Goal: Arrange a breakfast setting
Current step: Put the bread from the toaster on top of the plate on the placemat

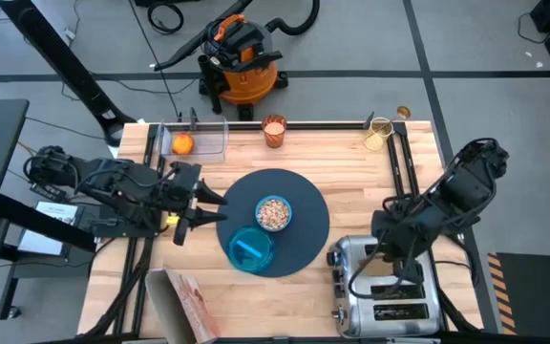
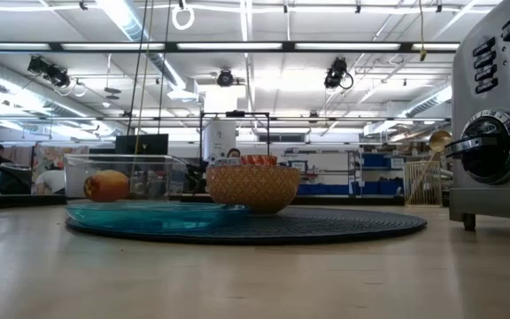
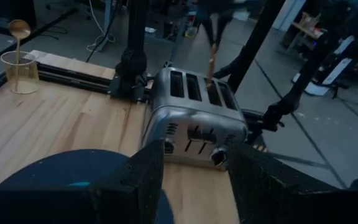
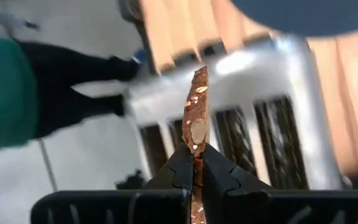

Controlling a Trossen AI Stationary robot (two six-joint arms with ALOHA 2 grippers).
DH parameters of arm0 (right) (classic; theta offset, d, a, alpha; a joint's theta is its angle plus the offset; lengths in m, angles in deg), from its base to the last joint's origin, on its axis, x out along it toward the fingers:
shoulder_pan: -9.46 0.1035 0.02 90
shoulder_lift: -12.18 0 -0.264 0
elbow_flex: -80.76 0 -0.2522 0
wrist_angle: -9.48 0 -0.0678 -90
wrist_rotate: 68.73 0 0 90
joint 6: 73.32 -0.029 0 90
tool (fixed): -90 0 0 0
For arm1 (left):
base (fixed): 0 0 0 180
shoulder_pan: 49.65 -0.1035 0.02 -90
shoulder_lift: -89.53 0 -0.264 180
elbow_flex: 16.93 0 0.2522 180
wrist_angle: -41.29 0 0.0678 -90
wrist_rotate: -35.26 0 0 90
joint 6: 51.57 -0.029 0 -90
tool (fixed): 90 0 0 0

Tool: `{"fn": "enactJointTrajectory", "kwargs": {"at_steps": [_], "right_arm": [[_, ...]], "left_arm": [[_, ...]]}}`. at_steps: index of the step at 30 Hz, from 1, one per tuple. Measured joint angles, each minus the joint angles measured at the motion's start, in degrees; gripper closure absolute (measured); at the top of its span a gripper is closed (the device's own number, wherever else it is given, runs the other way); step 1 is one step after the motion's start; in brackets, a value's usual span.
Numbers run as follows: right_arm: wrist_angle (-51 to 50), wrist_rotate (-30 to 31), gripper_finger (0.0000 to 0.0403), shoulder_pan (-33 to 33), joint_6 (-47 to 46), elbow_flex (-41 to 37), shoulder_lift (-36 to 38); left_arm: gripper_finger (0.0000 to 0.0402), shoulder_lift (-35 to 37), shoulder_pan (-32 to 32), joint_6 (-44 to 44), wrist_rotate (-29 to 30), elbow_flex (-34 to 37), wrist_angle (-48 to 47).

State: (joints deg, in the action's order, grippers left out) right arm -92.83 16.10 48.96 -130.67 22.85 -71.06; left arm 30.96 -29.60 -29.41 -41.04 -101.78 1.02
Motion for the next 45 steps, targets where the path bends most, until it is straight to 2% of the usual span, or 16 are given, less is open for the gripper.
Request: {"fn": "enactJointTrajectory", "kwargs": {"at_steps": [4,9,16,19,27,31,39,45], "right_arm": [[10.8,5.6,0.0389,-1.7,7.1,0.3,-0.8],[19.7,13.4,0.0389,-5.7,27.8,-1.4,-4.8],[30.2,20.7,0.0389,-11.4,56.3,-1.5,-15.4],[34.9,24.8,0.0389,-12.1,64.0,-1.5,-20.9],[42.6,36.4,0.0389,-13.6,67.9,-1.5,-33.0],[46.0,38.6,0.0389,-13.9,70.5,-1.5,-38.3],[49.3,40.3,0.0388,-13.9,79.3,-1.5,-46.2],[51.2,42.8,0.0388,-14.3,82.8,-1.5,-49.1]], "left_arm": [[0.0219,0.6,0.0,0.0,0.2,0.0,-3.0],[0.0219,0.6,0.0,1.0,2.5,0.0,-6.1],[0.0219,1.6,0.0,6.5,3.2,0.0,-11.9],[0.0219,2.8,0.0,7.6,4.8,0.0,-15.1],[0.0219,6.4,0.0,7.1,11.3,0.0,-23.3],[0.0219,6.7,0.0,6.7,14.7,0.0,-24.9],[0.0219,6.5,0.0,2.3,14.6,0.0,-26.7],[0.0219,6.5,0.0,2.1,14.6,0.0,-26.8]]}}
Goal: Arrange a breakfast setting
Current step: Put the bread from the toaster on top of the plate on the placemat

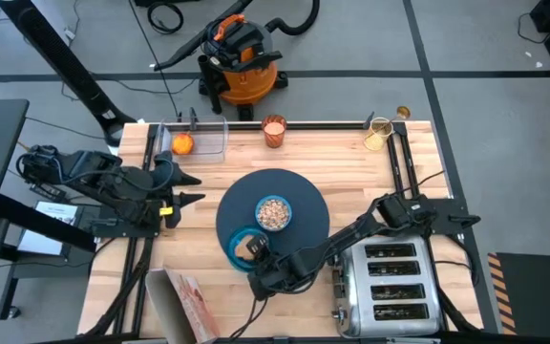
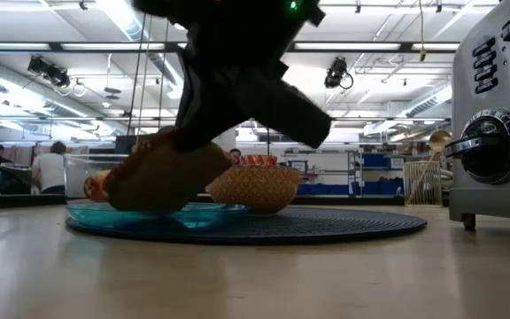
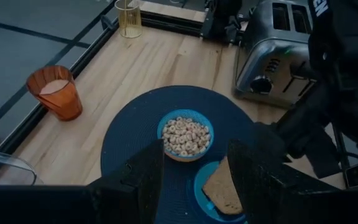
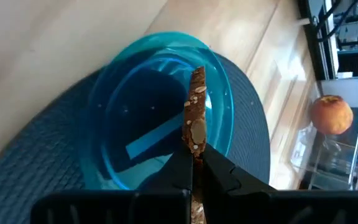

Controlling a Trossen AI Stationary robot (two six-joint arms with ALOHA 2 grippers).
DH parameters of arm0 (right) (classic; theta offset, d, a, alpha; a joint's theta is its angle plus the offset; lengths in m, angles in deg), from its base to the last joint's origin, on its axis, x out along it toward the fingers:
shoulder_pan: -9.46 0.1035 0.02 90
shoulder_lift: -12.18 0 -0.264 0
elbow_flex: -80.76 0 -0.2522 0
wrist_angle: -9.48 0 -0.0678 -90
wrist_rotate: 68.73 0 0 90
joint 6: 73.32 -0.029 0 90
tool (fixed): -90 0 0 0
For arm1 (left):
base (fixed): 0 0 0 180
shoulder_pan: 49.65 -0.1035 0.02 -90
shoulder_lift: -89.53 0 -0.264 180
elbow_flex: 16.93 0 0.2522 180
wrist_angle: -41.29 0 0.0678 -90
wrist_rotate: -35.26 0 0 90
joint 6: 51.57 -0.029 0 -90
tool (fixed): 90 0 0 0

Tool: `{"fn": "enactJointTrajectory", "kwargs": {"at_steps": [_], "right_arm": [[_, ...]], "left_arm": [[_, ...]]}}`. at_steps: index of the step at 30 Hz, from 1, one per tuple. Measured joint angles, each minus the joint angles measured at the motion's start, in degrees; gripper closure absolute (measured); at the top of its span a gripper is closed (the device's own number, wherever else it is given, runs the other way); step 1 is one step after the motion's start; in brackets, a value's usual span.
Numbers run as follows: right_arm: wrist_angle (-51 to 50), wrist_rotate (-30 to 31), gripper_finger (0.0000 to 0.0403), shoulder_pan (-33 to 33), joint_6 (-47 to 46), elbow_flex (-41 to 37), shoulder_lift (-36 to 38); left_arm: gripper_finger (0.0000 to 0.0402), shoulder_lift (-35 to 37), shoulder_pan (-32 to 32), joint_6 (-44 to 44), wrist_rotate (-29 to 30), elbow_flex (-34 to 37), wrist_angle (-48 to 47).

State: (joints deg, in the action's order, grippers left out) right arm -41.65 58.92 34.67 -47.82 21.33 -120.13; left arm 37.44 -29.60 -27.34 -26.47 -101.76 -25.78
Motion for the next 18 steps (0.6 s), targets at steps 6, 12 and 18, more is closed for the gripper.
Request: {"fn": "enactJointTrajectory", "kwargs": {"at_steps": [6,12,18], "right_arm": [[0.5,-5.6,0.0383,-1.4,0.6,0.0,-0.3],[1.8,-10.7,0.0366,-2.2,-1.7,0.0,-1.5],[2.0,-12.0,0.0326,-2.2,-1.9,0.0,-2.4]], "left_arm": [[0.0219,0.0,0.0,0.2,0.0,0.0,-0.2],[0.0219,0.0,0.0,0.8,0.0,0.0,-0.2],[0.0219,0.0,0.1,1.2,0.0,0.0,-0.2]]}}
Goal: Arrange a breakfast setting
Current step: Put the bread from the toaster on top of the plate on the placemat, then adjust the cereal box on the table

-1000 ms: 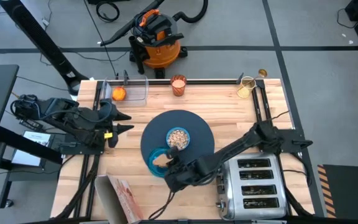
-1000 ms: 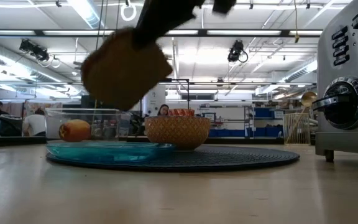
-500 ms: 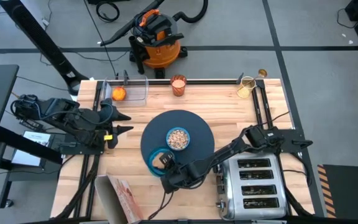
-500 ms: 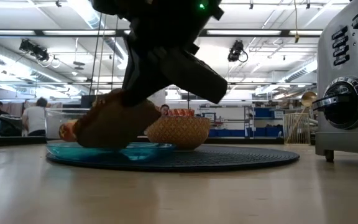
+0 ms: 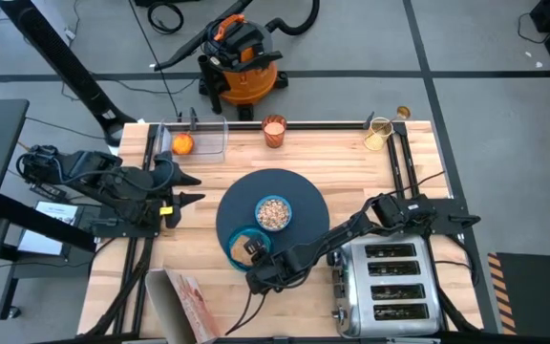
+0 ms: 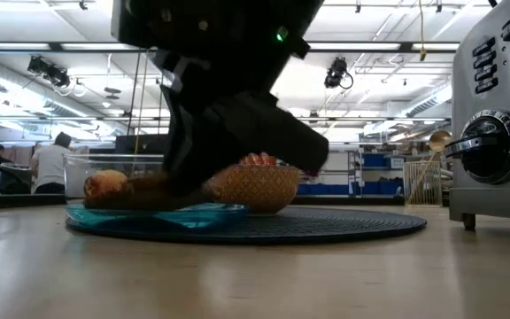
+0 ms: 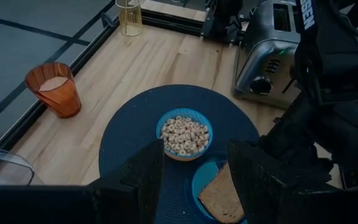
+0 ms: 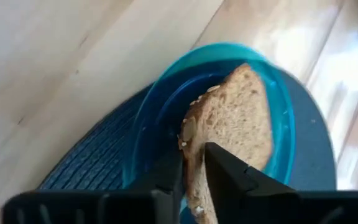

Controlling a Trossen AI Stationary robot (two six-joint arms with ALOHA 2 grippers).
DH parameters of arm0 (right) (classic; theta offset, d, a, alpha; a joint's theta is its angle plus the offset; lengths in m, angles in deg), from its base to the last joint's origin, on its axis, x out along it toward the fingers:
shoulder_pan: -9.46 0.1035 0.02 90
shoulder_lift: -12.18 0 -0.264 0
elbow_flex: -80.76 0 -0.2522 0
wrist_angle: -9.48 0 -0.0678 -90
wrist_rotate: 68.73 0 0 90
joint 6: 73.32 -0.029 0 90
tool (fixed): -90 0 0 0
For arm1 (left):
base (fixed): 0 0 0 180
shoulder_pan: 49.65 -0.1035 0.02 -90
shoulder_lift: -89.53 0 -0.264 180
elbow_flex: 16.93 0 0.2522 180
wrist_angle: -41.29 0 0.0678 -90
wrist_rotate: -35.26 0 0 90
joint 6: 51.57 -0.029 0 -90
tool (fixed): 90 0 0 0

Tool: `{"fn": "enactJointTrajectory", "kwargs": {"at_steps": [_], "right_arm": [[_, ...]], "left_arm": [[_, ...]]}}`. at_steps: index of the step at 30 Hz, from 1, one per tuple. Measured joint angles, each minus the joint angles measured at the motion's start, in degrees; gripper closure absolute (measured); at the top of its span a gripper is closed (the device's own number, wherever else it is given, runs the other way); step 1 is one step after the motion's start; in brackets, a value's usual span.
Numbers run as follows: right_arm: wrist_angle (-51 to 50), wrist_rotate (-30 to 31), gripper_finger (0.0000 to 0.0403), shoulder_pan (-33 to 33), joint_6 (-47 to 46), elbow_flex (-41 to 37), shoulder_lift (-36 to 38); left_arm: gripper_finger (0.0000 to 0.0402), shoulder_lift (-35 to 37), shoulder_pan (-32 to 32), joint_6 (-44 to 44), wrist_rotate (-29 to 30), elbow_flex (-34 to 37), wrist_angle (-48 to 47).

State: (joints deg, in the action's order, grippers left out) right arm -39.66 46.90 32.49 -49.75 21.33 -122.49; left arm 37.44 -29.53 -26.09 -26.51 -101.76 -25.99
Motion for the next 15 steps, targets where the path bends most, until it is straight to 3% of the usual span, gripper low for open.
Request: {"fn": "enactJointTrajectory", "kwargs": {"at_steps": [8,15], "right_arm": [[-0.8,0.1,0.0248,0.1,-1.5,0.2,0.5],[-10.3,-0.4,0.0207,0.9,-4.0,2.8,6.2]], "left_arm": [[0.0219,0.0,-0.1,4.0,0.0,0.0,-0.5],[0.0219,0.0,-4.4,6.9,-0.3,0.0,-1.2]]}}
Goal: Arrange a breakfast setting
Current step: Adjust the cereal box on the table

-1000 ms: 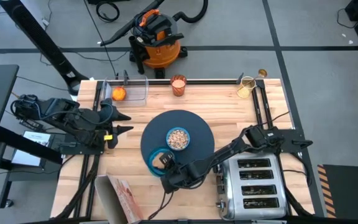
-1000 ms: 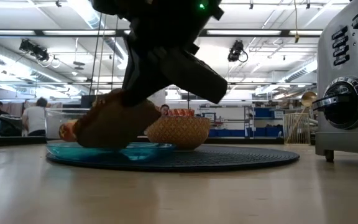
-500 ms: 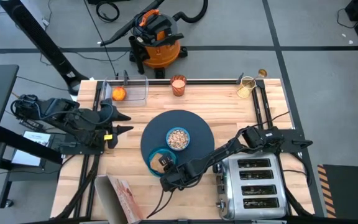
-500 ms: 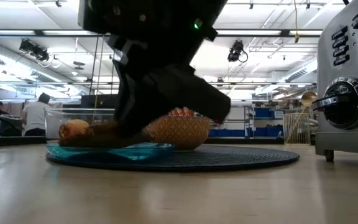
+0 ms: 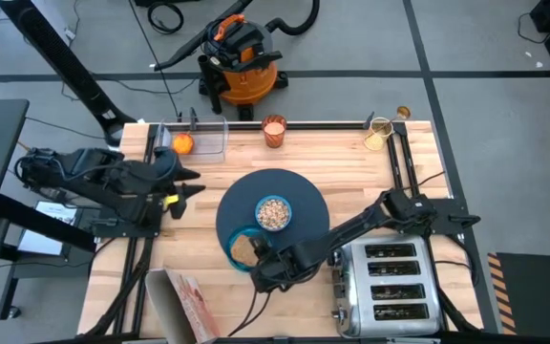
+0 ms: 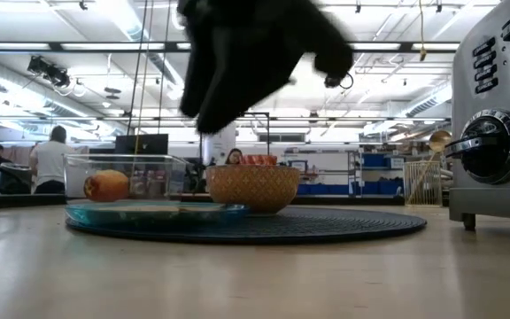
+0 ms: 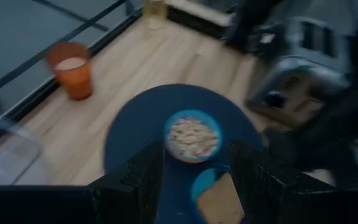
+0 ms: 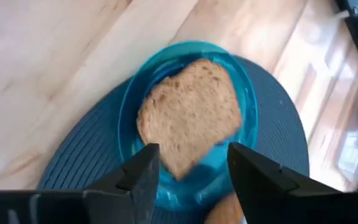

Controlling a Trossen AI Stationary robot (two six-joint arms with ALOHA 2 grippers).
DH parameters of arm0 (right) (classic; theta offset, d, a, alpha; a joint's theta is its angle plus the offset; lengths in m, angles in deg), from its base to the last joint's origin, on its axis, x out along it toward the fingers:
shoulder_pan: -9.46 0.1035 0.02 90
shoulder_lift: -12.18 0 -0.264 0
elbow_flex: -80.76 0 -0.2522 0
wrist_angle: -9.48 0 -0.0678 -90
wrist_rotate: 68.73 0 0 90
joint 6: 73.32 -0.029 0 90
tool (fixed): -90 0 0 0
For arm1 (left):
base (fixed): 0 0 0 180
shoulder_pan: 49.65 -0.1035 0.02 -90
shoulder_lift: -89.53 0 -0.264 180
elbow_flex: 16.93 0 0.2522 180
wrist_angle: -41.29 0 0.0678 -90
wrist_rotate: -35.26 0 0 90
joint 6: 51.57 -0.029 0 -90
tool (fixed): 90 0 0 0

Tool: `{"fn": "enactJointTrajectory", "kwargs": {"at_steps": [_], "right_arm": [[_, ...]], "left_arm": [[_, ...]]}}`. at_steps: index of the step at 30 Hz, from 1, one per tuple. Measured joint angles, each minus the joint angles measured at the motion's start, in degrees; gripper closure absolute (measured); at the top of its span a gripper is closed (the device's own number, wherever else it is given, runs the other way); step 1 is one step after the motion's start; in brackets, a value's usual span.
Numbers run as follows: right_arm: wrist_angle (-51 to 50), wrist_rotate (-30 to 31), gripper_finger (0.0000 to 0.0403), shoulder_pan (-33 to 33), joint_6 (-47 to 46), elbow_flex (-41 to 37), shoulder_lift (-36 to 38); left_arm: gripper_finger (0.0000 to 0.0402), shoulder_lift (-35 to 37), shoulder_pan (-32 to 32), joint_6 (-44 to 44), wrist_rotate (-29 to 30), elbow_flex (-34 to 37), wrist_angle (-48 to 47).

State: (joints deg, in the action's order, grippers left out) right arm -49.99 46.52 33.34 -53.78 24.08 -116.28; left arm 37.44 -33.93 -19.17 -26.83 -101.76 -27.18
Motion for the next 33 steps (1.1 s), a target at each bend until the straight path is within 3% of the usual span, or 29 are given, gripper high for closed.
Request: {"fn": "enactJointTrajectory", "kwargs": {"at_steps": [7,14,20,24,27,33], "right_arm": [[-2.6,-0.3,0.0188,0.0,-6.3,0.0,8.5],[-1.8,2.9,0.0186,-1.2,-20.4,0.1,18.3],[0.1,0.4,0.0169,-3.3,-25.8,0.1,22.5],[-0.6,0.1,0.0155,-3.3,-24.6,0.1,23.7],[-0.9,0.9,0.0149,-3.8,-25.9,0.0,26.1],[-2.1,1.6,0.0147,-5.4,-28.7,0.1,32.0]], "left_arm": [[0.0219,0.2,-9.8,5.0,0.5,0.0,-5.7],[0.0218,-0.8,-20.1,9.0,-0.7,0.1,-7.0],[0.0218,-2.0,-20.0,5.9,-6.3,0.1,-2.1],[0.0218,-4.5,-18.6,8.5,-5.6,0.0,1.6],[0.0218,-7.4,-21.6,12.0,-4.9,0.0,3.0],[0.0218,-16.5,-24.5,8.0,-5.2,0.0,22.8]]}}
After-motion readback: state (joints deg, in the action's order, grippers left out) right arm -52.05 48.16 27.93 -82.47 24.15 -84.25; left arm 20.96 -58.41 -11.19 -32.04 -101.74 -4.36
